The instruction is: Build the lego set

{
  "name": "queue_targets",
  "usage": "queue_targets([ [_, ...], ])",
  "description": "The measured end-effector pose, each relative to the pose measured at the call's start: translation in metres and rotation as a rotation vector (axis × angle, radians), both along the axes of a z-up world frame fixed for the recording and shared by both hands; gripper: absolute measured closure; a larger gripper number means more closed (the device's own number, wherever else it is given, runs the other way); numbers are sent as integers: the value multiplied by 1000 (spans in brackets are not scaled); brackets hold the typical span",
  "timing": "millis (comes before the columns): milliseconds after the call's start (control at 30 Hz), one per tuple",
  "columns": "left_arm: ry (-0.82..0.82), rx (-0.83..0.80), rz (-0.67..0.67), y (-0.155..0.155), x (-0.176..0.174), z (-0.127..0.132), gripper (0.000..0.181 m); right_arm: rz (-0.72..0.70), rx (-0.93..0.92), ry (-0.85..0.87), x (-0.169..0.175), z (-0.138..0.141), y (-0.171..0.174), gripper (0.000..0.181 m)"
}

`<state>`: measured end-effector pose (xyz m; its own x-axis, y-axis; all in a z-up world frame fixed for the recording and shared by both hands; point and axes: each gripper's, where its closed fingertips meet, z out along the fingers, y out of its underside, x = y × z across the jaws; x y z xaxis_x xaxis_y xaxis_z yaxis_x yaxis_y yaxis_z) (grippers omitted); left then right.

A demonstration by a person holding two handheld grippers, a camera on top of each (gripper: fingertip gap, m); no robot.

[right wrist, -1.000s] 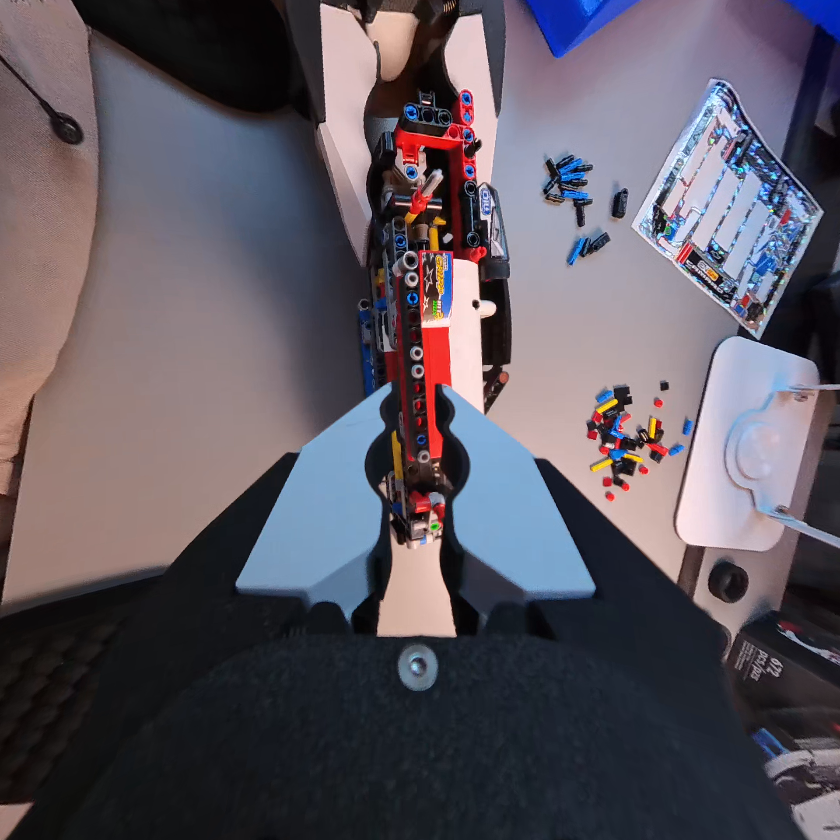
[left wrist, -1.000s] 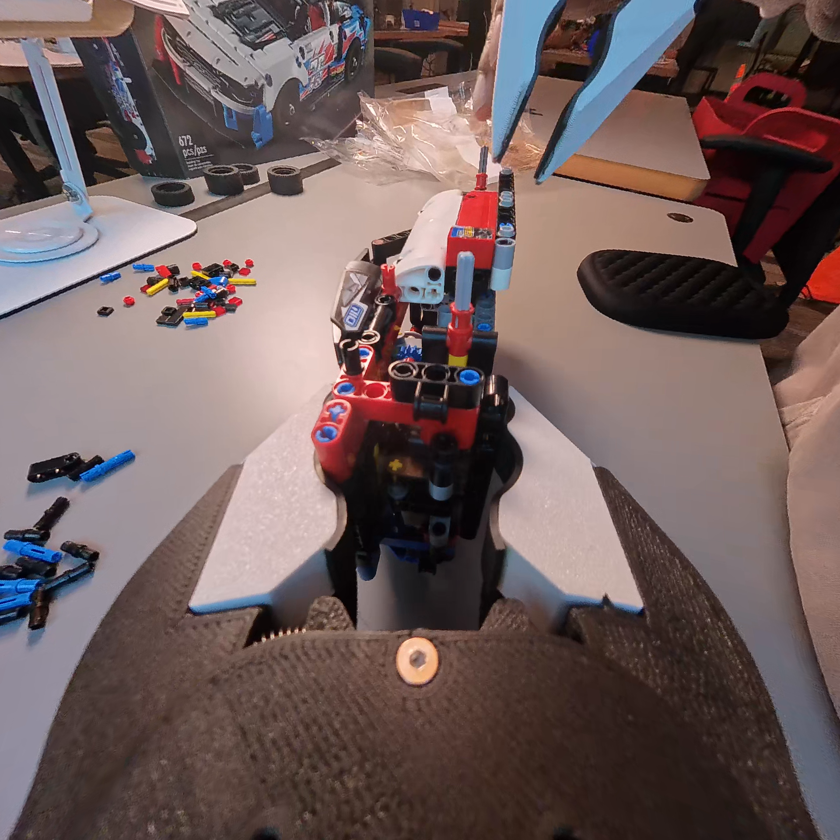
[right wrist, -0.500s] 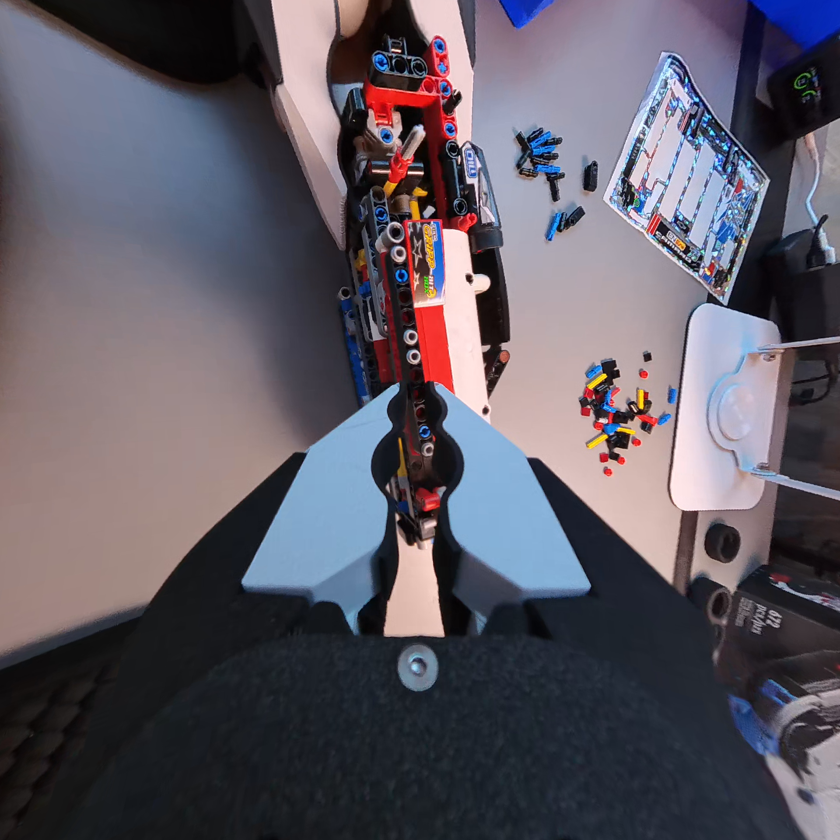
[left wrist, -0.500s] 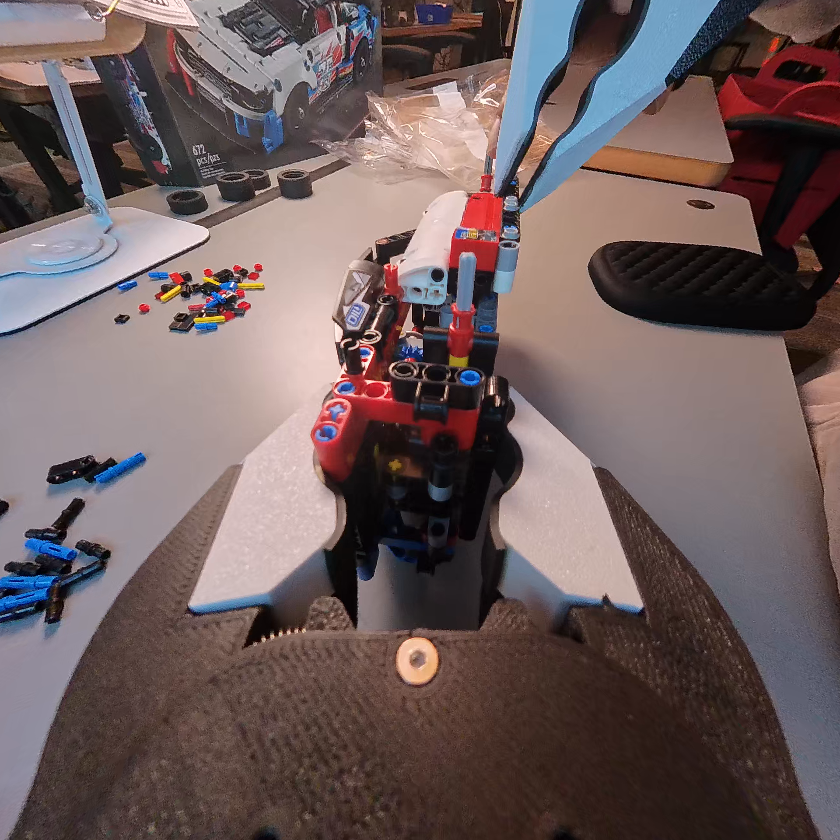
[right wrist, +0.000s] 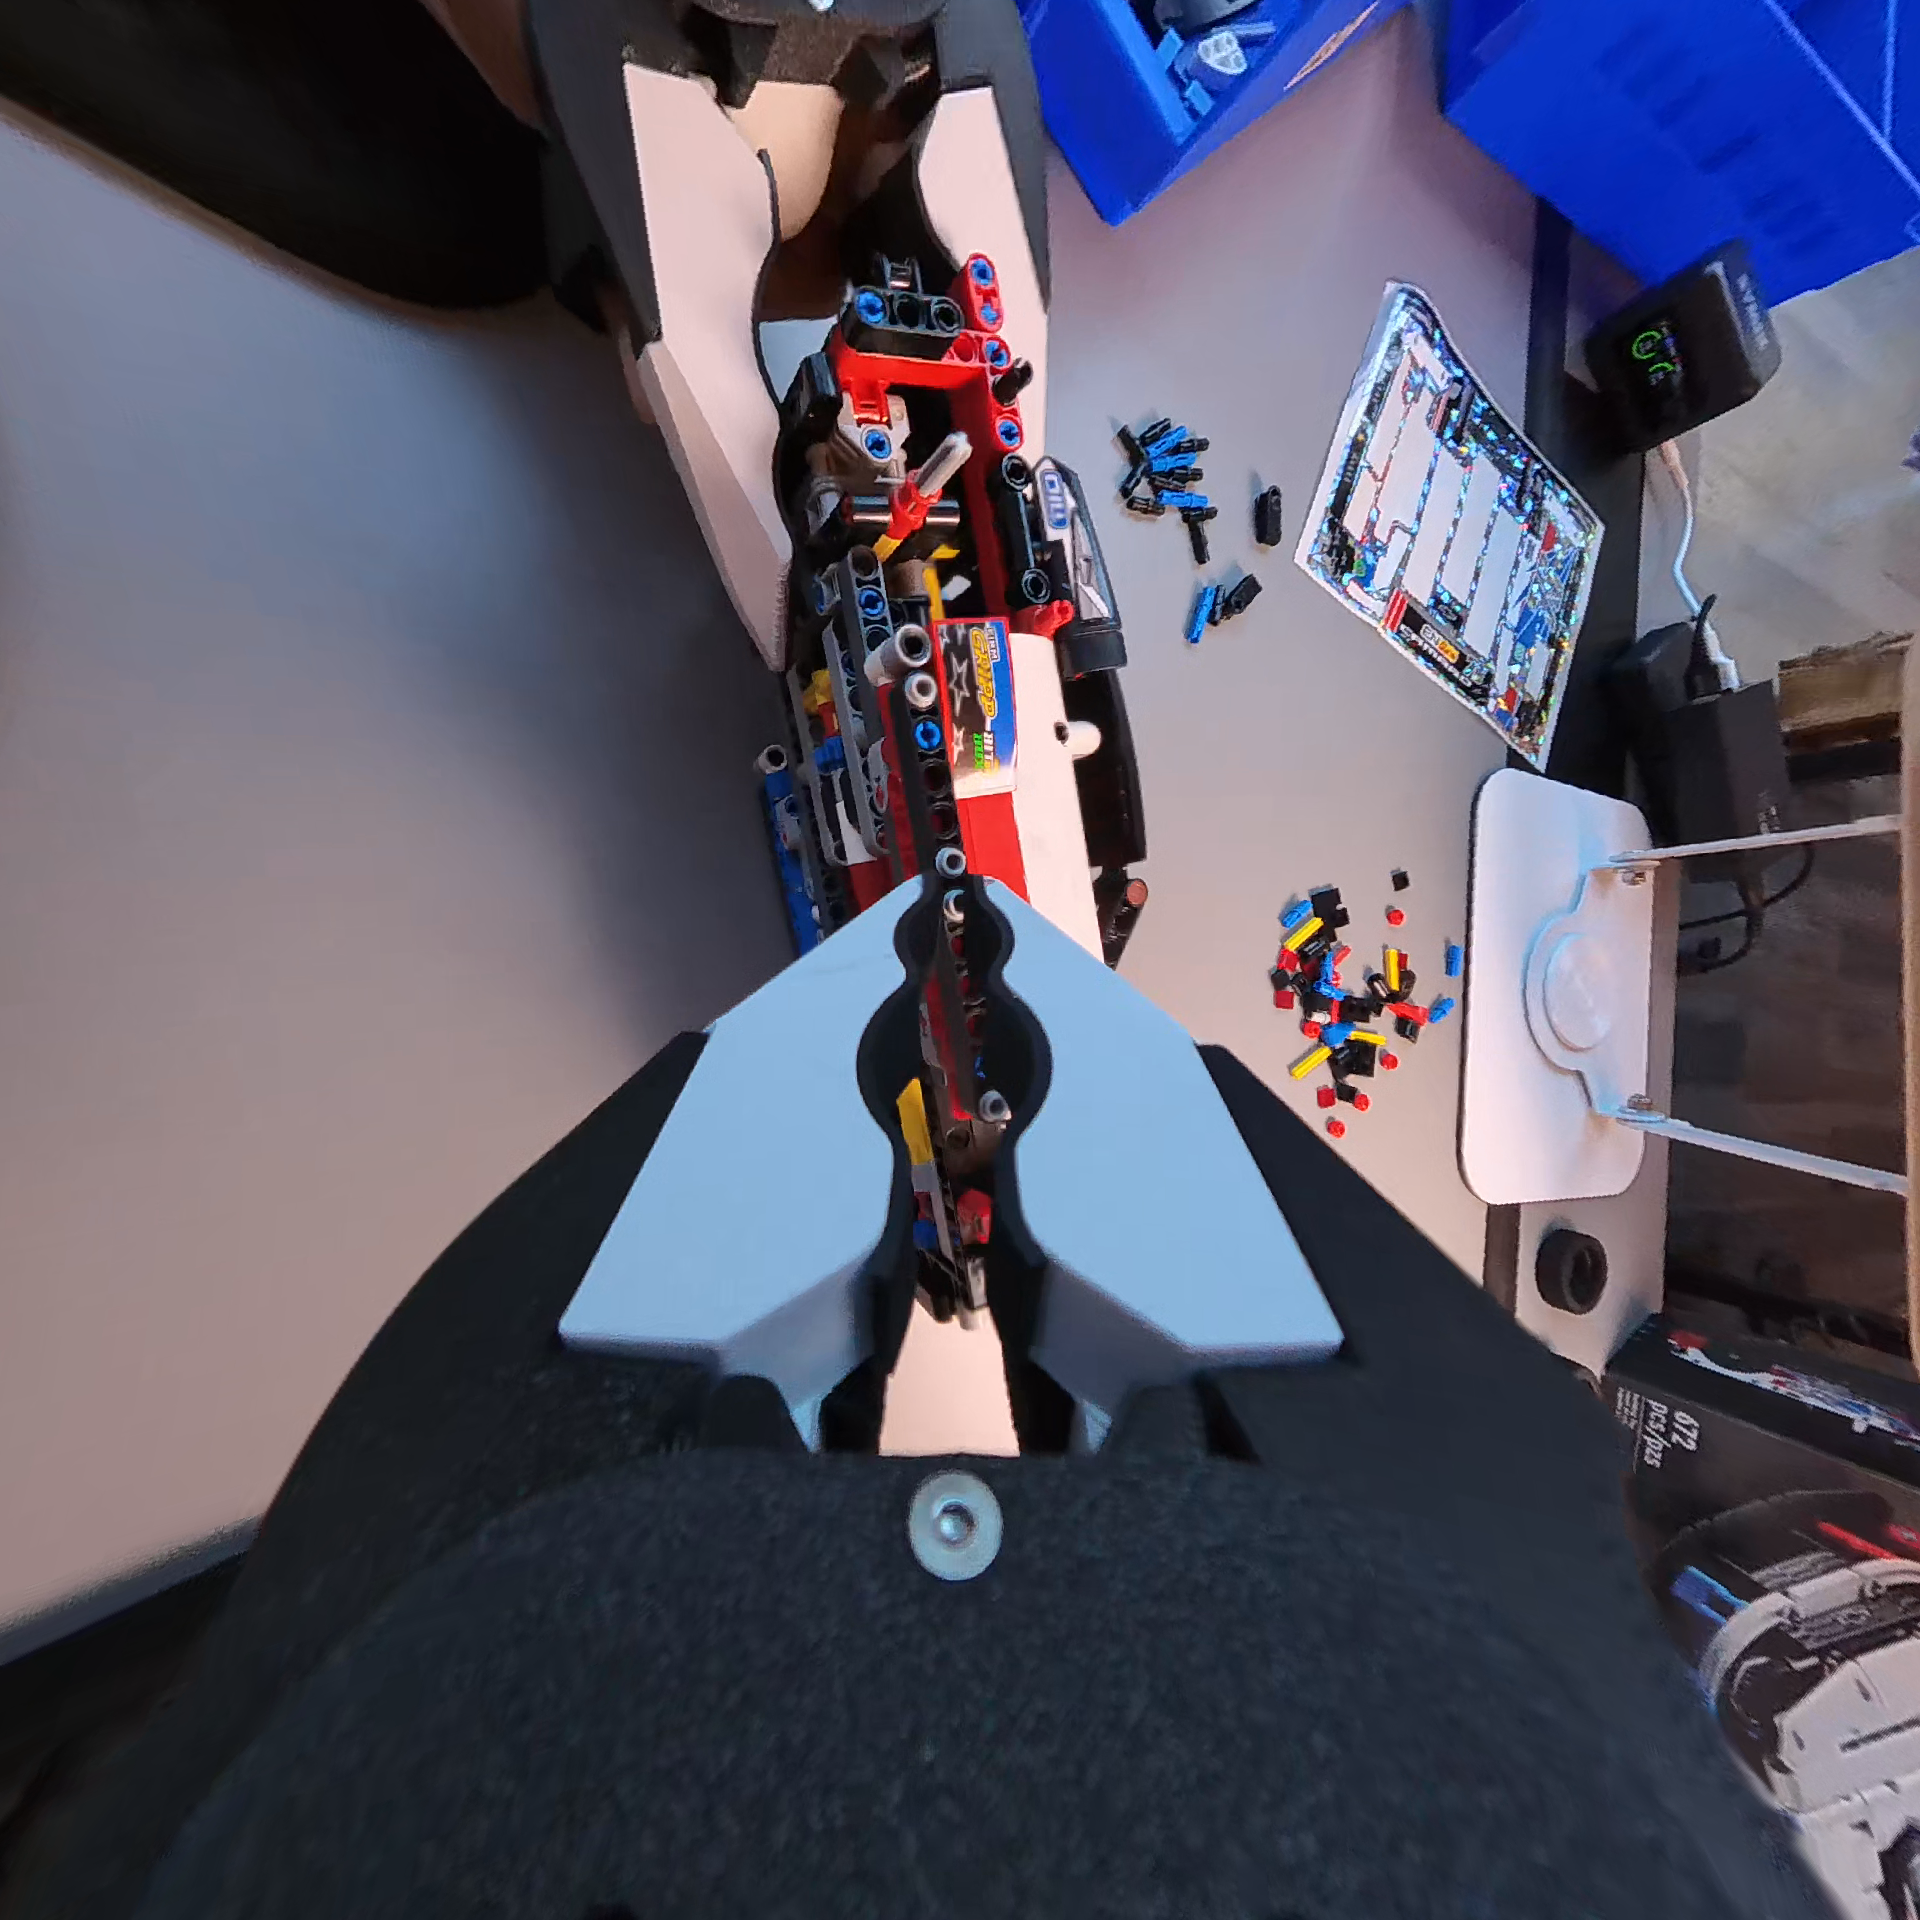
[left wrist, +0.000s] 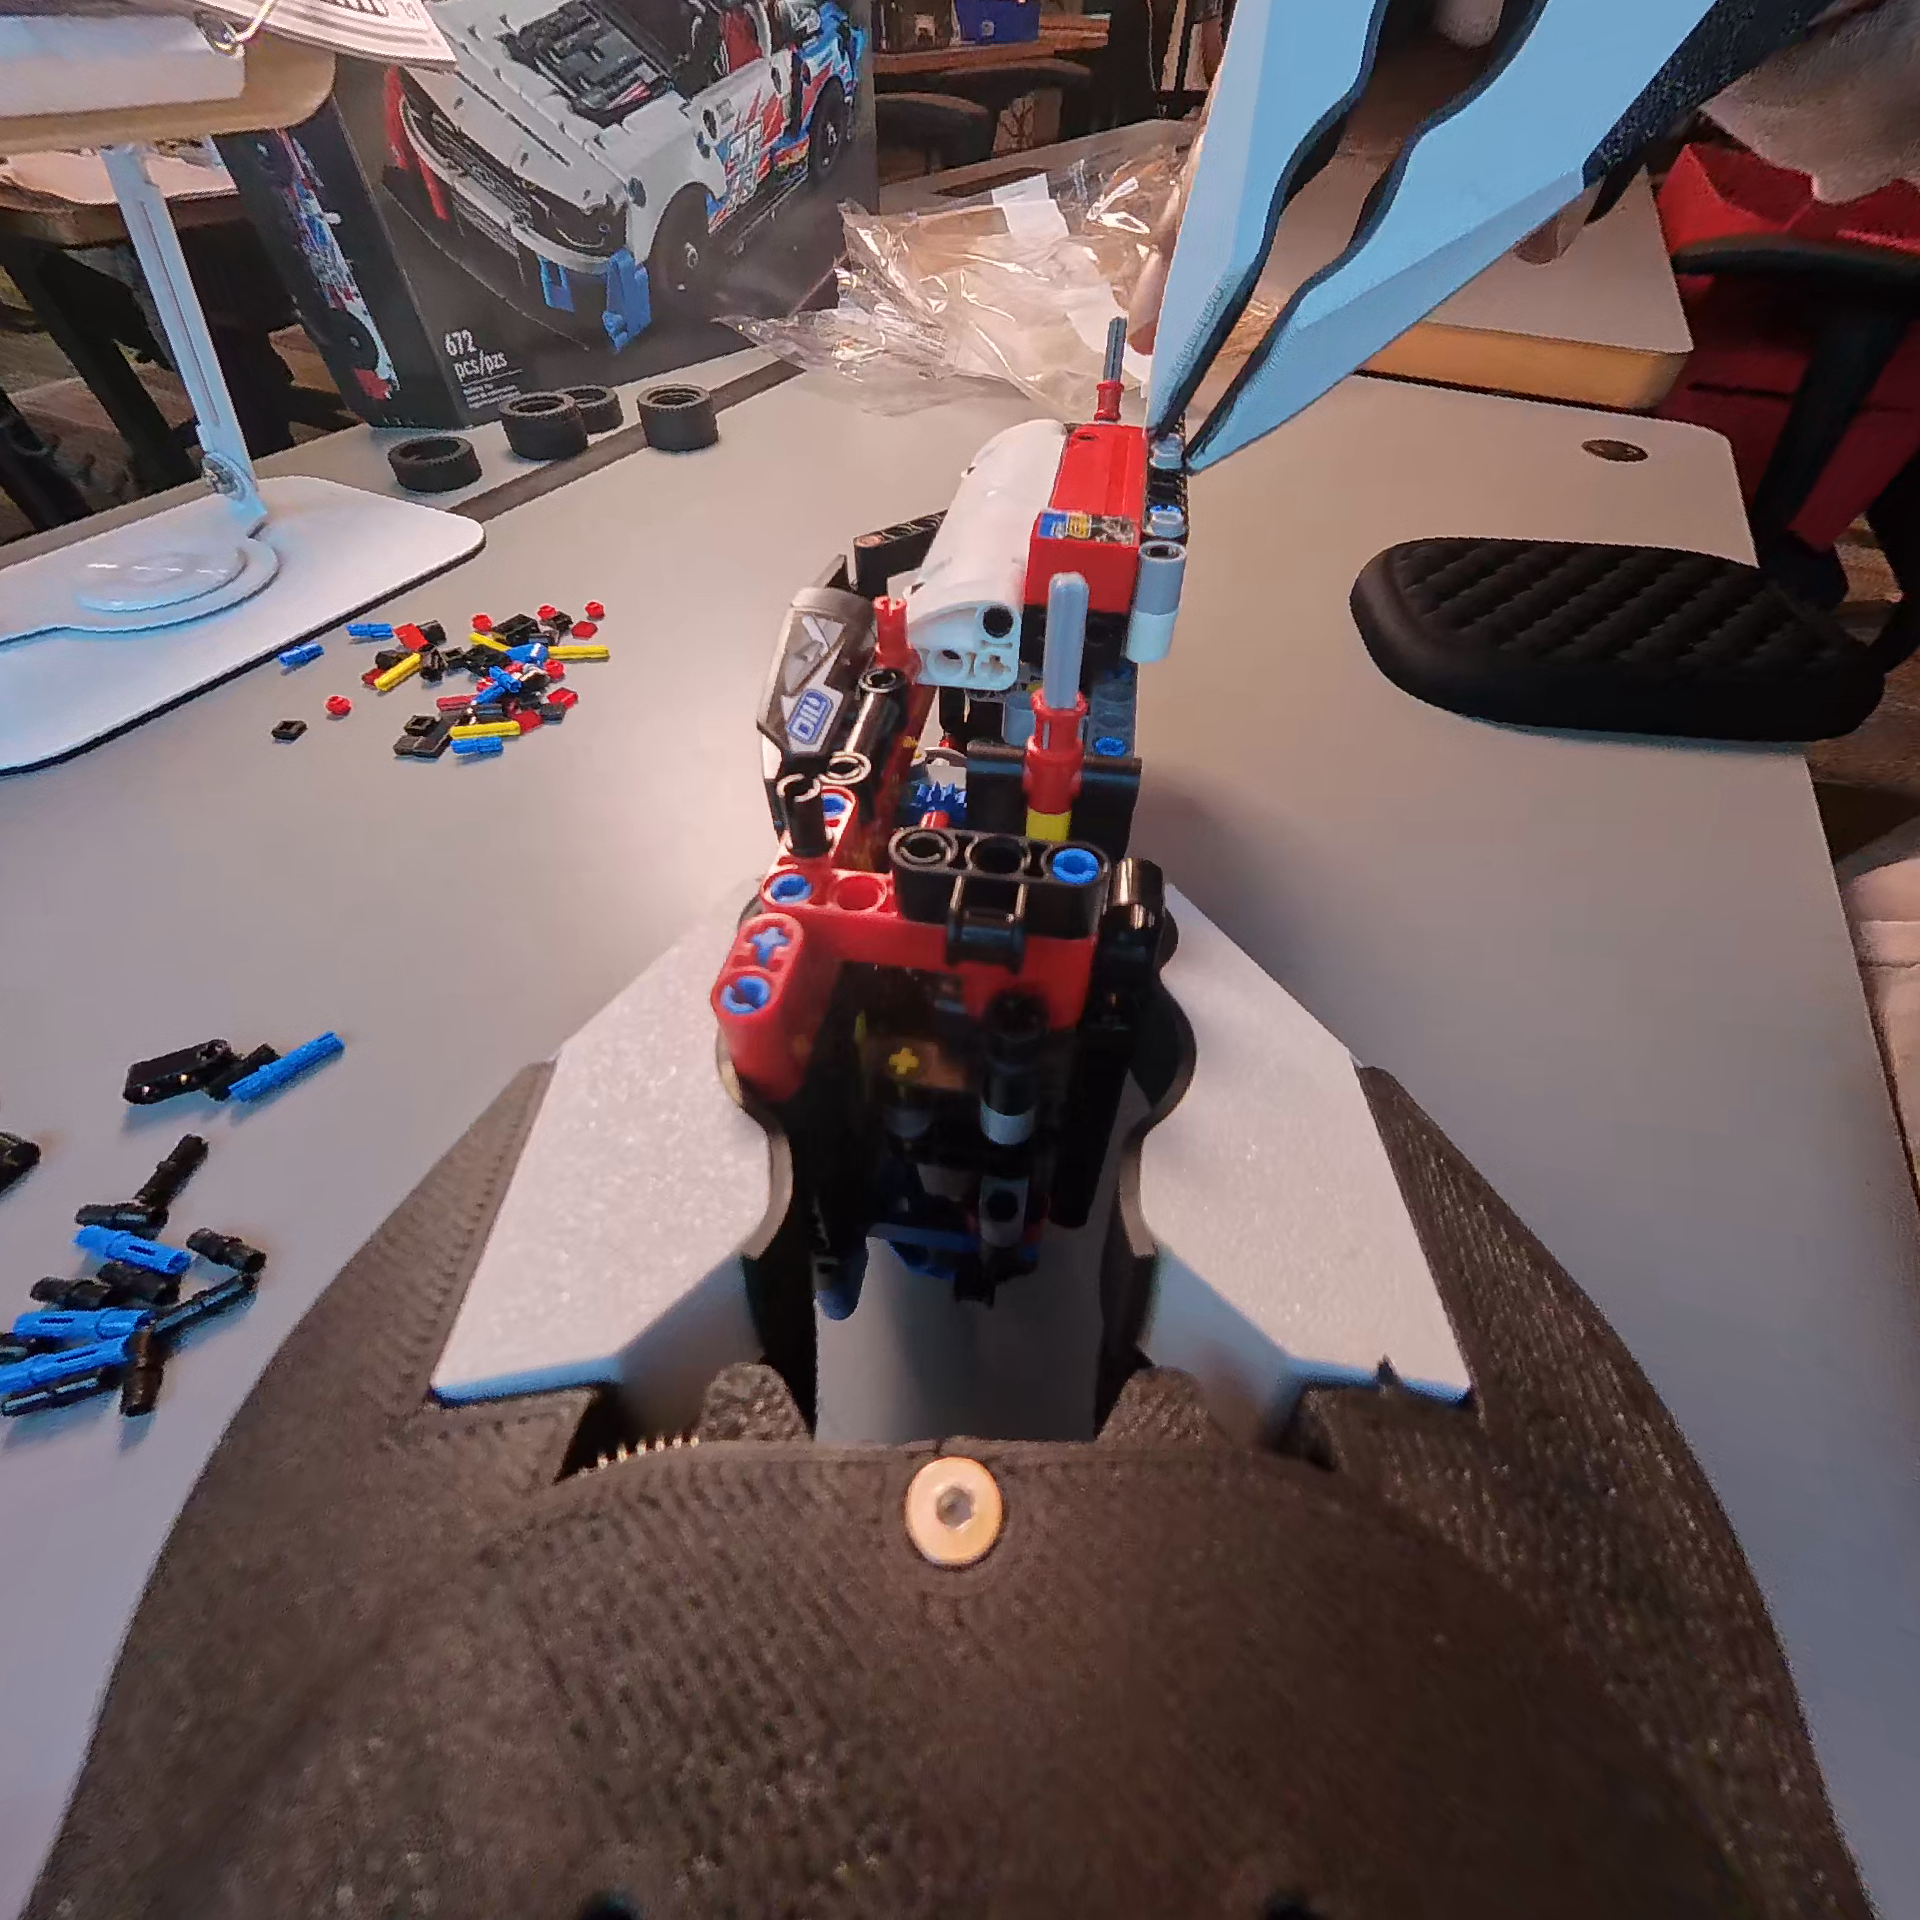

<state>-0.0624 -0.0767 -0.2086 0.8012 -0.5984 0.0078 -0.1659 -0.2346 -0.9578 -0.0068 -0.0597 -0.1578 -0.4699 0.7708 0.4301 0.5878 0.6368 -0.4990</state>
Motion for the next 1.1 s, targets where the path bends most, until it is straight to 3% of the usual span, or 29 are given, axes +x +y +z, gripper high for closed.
queue_targets([
  [33,6,3,-1,0,0,0,115,2,-1,-16,1,-1,-1,180],
  [200,11,-9,7,1,-1,0,115,2,91,-35,-1,-2,0,181],
  [400,-7,-25,-3,0,-2,-1,115,-39,-7,23,-4,1,-1,181],
  [500,-103,-92,-4,1,-7,-3,115,-95,-134,309,-11,28,-2,166],
  [600,-199,-166,-10,3,-13,-5,116,-182,-337,647,6,59,-2,155],
  [700,-275,-220,-12,6,-17,-6,116,-325,-375,858,32,51,14,153],
  [800,-336,-266,-10,9,-19,-6,116,-419,-444,959,51,36,15,152],
  [967,-374,-298,-13,10,-20,-7,116,-420,-332,867,48,13,2,149],
  [1100,-386,-311,-18,9,-20,-7,116,-370,19,659,22,6,10,149],
])
